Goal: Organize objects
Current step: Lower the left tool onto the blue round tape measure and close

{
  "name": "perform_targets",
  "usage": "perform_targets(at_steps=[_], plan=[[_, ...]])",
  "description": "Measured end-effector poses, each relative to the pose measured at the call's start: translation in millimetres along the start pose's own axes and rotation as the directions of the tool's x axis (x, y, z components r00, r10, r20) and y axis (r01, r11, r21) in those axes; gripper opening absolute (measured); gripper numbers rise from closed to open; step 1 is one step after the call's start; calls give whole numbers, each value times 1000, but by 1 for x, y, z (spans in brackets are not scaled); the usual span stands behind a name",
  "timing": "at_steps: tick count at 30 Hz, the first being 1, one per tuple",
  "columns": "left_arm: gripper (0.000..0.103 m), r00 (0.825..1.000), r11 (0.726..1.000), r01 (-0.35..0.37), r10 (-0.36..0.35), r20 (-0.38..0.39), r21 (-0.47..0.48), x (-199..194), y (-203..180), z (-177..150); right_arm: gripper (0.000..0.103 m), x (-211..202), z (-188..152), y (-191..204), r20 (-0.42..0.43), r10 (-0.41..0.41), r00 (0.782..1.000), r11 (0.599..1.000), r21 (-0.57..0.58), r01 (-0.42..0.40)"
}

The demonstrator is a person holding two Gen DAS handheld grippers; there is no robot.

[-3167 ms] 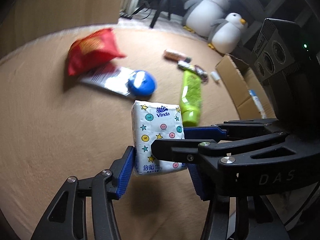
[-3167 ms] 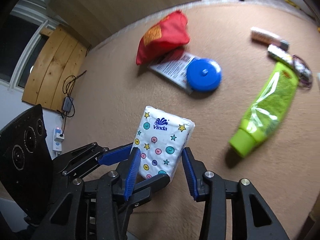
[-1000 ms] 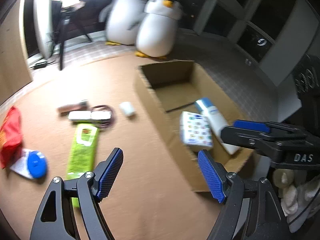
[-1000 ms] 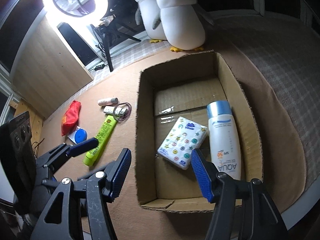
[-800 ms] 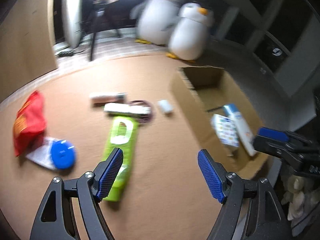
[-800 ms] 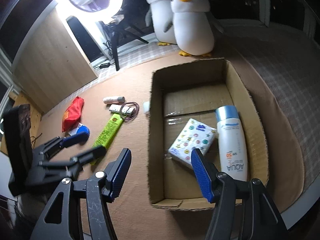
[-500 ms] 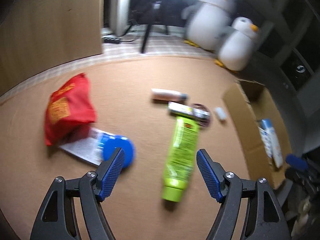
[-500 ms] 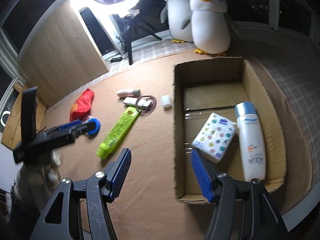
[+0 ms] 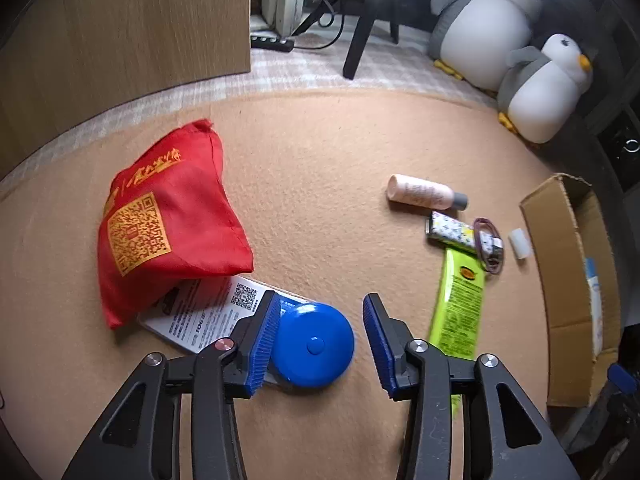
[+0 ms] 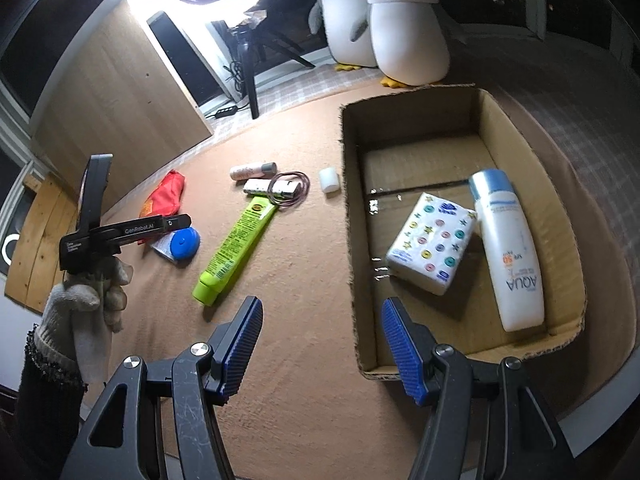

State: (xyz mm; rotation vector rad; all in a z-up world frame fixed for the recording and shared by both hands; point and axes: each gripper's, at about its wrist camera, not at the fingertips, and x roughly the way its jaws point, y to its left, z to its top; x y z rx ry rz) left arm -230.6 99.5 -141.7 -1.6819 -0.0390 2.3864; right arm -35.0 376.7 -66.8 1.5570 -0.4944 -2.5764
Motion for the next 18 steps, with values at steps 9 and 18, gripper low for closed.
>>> perform_targets(at_steps=[9,18], plan=[[36,1000,1000,-5,5,-12,14,10,2,0,58,-1,-2,-6,-8,-8,1000,1000,11,8],[35,1000,998,0,1,-14,61,7,-4,-9,58,5,1,3,-22,0,1000,1000,-8,-1]])
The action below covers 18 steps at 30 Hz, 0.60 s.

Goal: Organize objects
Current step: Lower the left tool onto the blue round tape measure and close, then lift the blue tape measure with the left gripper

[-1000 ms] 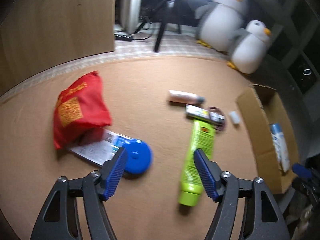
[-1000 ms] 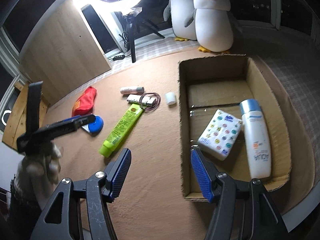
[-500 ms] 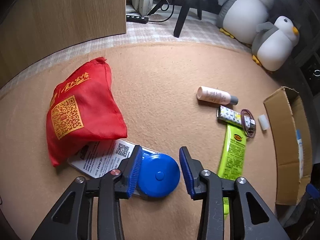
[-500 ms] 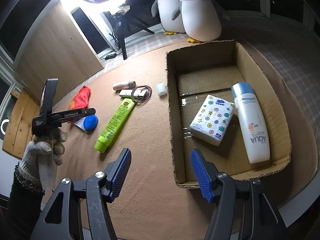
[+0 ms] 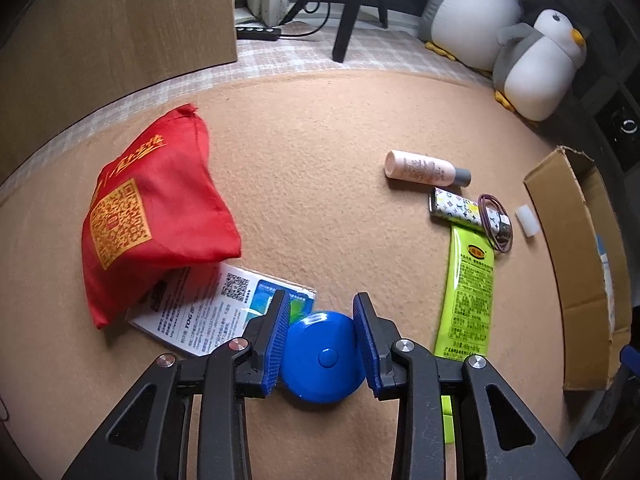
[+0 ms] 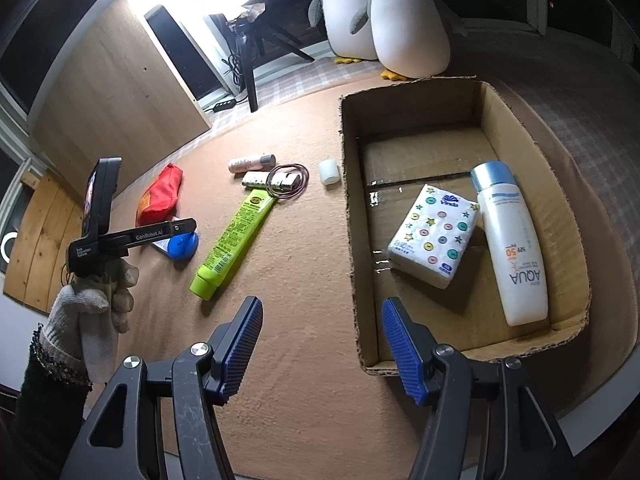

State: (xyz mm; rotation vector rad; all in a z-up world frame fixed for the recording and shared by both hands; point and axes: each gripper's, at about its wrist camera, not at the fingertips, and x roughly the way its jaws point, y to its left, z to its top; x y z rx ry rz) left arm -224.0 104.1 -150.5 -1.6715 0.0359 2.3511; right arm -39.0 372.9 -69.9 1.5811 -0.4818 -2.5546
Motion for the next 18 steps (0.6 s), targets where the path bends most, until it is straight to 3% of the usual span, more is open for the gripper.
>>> perform_targets(at_steps=[8,18], plan=[[35,1000,999,21,-21,-11,34,-1,-8,-12,58,3,-1,10,-8,13,1000,1000,-17,-13],[35,1000,997,24,-24,-6,67,-15,-11,-60,58,5,0,13,-10,21,1000,999,-24,-22]])
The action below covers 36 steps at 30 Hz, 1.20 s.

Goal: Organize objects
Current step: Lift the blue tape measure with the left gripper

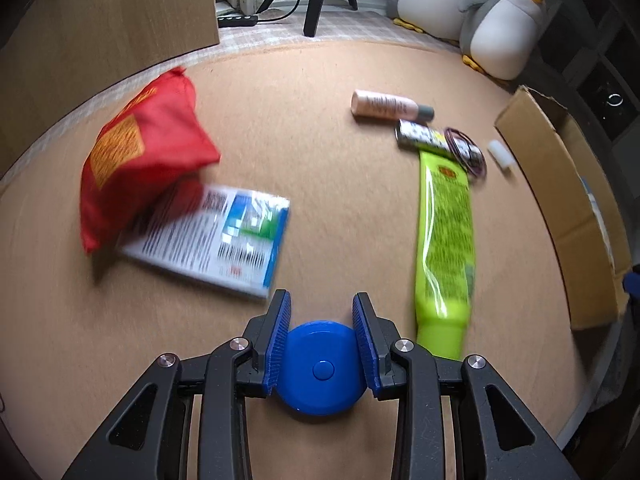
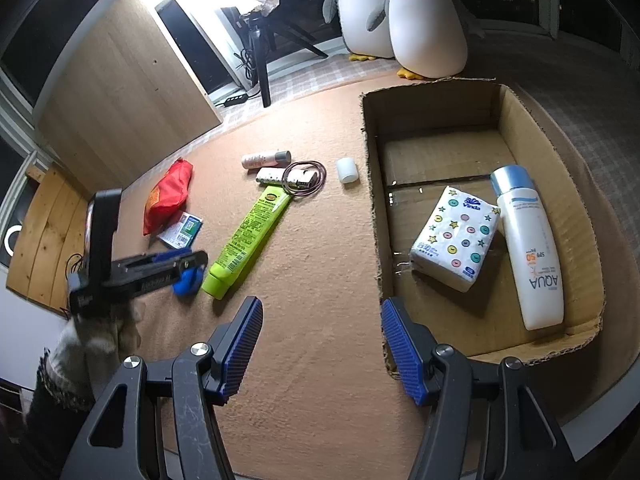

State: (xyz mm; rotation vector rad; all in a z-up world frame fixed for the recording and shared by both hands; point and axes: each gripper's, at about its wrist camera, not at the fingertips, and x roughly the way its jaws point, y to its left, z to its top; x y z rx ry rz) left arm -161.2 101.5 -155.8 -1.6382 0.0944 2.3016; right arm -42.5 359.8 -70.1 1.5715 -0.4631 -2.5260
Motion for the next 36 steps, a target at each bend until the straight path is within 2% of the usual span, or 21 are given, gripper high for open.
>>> perform_targets(at_steps=[7,8,10,11,12,16,19,22,26,30,34,36], plan=[[35,999,999,34,-33,34,-28,-15,3,-33,58,6,-2,11,-15,9,1000,1000,-26,-9],[38,998,999,40,-39,42,-36,-18,5,-36,58,7,-3,13,-17,8,1000,999,-32,-9],[58,997,998,31,-26,75,-58,-28,8,-46,58,8,-4,17,-19,8,1000,999,-44,-8],[73,996,998,27,-22,92,-61,-31,9,-49,58,8,-4,18,-19,8,1000,999,-47,-9],[76,994,998,22,-15,112,-60,-36,9,-54,58,9,-5,20,-18,10,1000,999,-53,-11],[76,990,1000,-7,10,141,-21,-47,5,-64,59,10,-9,29,-12,19,1000,996,-89,-20],[76,991,1000,-24,25,134,-11,-44,2,-66,67,12,-14,36,-8,31,999,994,-108,-31],[76,992,1000,-19,21,123,-19,-37,-1,-69,68,13,-19,45,9,23,1000,988,-151,-21],[76,993,999,-29,31,116,-22,-29,-5,-71,77,13,-26,54,19,7,1000,979,-202,-3],[74,993,998,-51,55,103,-33,-21,-4,-71,77,11,-32,55,43,-31,999,976,-216,39],[71,992,997,-59,64,111,-46,-21,-3,-72,77,4,-34,49,67,-40,997,981,-185,52],[66,991,997,-65,70,115,-47,-21,-3,-72,77,3,-34,45,69,-45,997,983,-176,57]])
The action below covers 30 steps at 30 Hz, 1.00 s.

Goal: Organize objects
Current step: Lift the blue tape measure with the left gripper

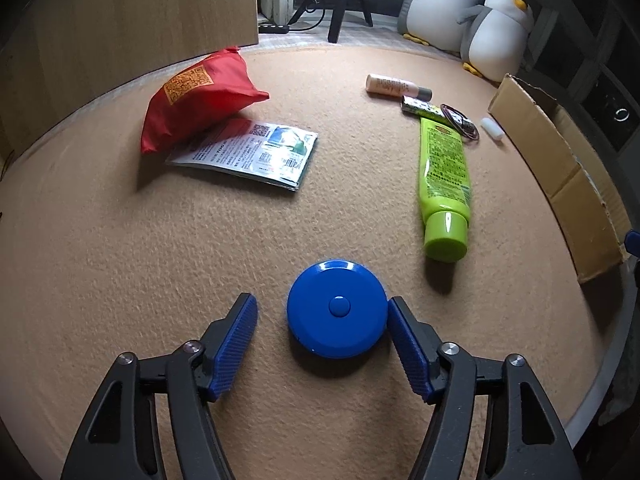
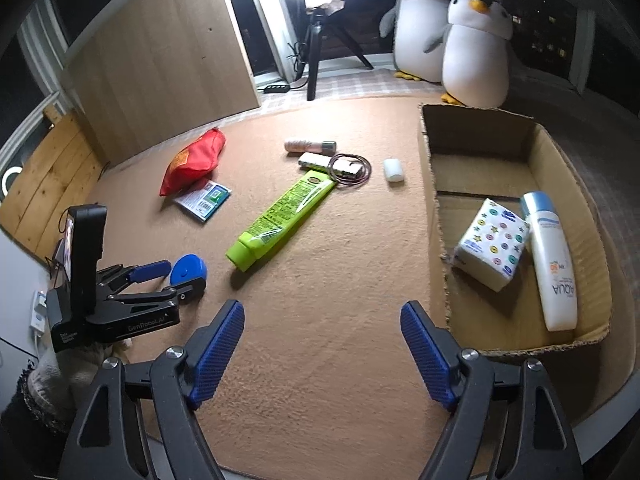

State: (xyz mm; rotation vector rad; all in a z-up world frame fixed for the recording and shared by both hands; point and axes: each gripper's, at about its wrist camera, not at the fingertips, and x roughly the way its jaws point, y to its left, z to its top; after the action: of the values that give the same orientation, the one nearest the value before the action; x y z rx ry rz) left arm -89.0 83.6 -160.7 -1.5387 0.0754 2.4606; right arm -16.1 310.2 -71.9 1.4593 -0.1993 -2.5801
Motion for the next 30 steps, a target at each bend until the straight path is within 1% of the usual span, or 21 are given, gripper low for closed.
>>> perform_targets(at_steps=[2,5,12,15,18,23,27,30], plan=[[59,1000,1000,-15,15,3,5,0,-1,0,77,-2,0,-3,5,-11,1000,1000,6,11],[54,1000,1000,-26,26,-3,12,0,-2,1,77,-4,-1,-7,14,-20,1000,1000,18,20],[54,1000,1000,-13,13,-13,-21,-3,2,4,77,-14,-2,-15,35,-43,998,999,27,42],[54,1000,999,0,0,2,-35,-10,1,8,77,-19,-2,-21,47,-55,997,998,32,53],[54,999,999,17,-16,31,-31,-22,-4,18,77,-26,-4,-28,56,-74,996,997,36,73],[54,995,998,59,-61,82,30,-38,-36,45,77,-37,-10,-46,58,-107,993,993,60,103],[54,987,989,112,-122,106,101,-45,-76,69,77,-42,-17,-63,53,-124,991,989,91,118],[54,982,980,134,-151,114,149,-46,-105,84,77,-47,-22,-77,51,-136,989,985,118,130]])
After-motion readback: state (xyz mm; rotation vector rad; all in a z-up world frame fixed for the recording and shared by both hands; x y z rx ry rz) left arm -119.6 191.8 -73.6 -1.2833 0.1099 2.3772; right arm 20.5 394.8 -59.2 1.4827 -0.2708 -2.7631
